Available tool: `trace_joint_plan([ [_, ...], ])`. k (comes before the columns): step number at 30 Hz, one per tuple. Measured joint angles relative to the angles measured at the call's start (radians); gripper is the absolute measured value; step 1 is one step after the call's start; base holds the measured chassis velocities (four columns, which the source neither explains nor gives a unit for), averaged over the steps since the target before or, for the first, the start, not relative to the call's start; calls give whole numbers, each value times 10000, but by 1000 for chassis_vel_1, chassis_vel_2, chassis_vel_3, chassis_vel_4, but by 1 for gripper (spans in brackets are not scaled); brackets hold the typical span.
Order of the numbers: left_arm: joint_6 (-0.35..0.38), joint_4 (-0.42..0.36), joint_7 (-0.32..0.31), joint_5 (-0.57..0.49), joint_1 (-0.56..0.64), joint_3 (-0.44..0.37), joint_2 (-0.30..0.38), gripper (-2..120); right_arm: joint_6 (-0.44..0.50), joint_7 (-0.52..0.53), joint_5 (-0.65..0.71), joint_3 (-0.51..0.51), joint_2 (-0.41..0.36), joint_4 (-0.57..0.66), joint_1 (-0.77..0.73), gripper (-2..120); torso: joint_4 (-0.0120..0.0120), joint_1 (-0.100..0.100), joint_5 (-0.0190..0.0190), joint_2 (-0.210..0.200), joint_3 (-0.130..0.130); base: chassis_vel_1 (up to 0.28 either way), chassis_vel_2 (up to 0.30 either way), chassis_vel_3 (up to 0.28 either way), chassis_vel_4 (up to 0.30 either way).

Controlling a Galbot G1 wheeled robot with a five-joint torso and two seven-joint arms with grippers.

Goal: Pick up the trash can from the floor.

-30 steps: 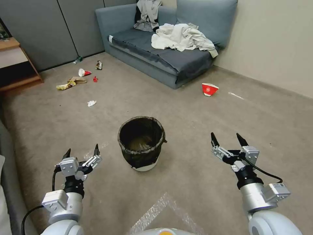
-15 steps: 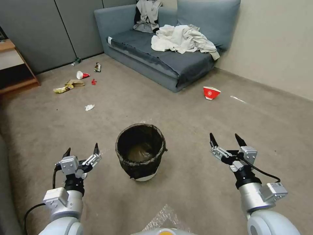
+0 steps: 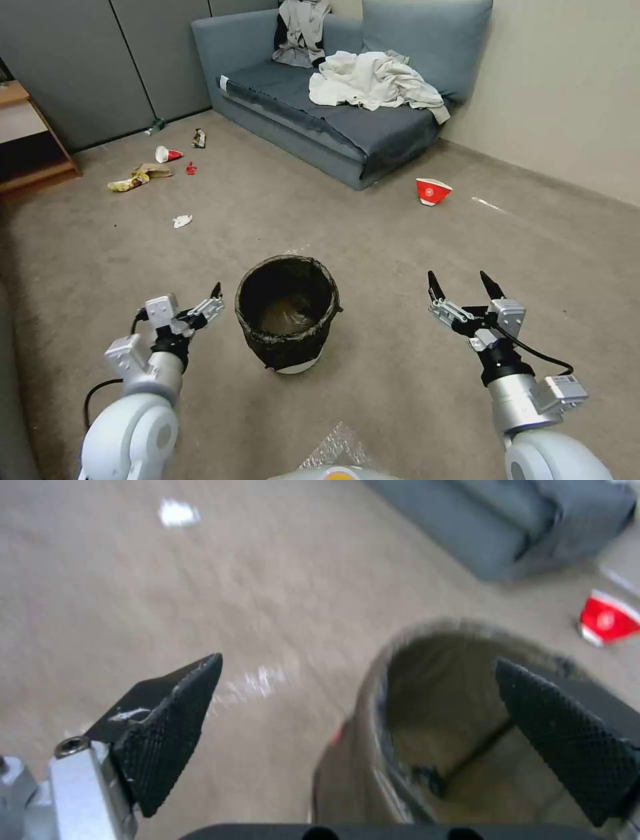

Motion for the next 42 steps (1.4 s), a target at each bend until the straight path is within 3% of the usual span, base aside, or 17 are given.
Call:
trace_joint_plan([
  [3,206,376,-289,-335,-347,269,180,100,-1,0,-74,22,51,46,-44,100,0,1,-1,0,-1,0,0,0,0],
  [5,402,1115,-671,-765,-1081,713,450,100,-5,0,-176,72,133,127,-145,100,0,0,-2,0,1,0,0,0,0],
  [9,603,1524,-989,-1200,-1635,1022,646,100,-9,2,-211,156,181,170,-197,100,-1,1,1,0,0,0,0,0,0],
  [16,1866,2283,-2555,-3076,-2910,1841,923,100,-12,87,-221,382,270,246,-276,100,-1,1,0,0,0,0,0,0,0],
  [27,2432,2835,-3225,-3221,-3183,2177,663,92,-12,229,-185,438,281,172,-222,100,1,1,1,0,0,0,0,0,0],
  [33,2582,2908,-3414,-3252,-3202,2166,521,74,-12,241,-178,418,278,83,-179,100,1,1,3,1,0,0,0,0,0],
  [37,2588,2883,-3505,-3259,-3102,2058,453,52,25,242,-171,390,272,28,-176,100,0,0,3,1,0,0,0,0,0],
  [39,2588,2883,-3510,-3263,-3100,2054,451,52,26,242,-171,390,272,27,-175,100,0,0,3,1,0,0,0,0,0],
  [41,2589,2860,-3586,-3337,-3079,2007,430,38,45,243,-166,387,255,25,-176,100,0,1,0,1,0,0,0,0,0],
  [42,2589,2860,-3586,-3337,-3079,2007,430,38,45,243,-166,387,255,25,-176,100,0,1,0,1,0,0,0,0,0],
])
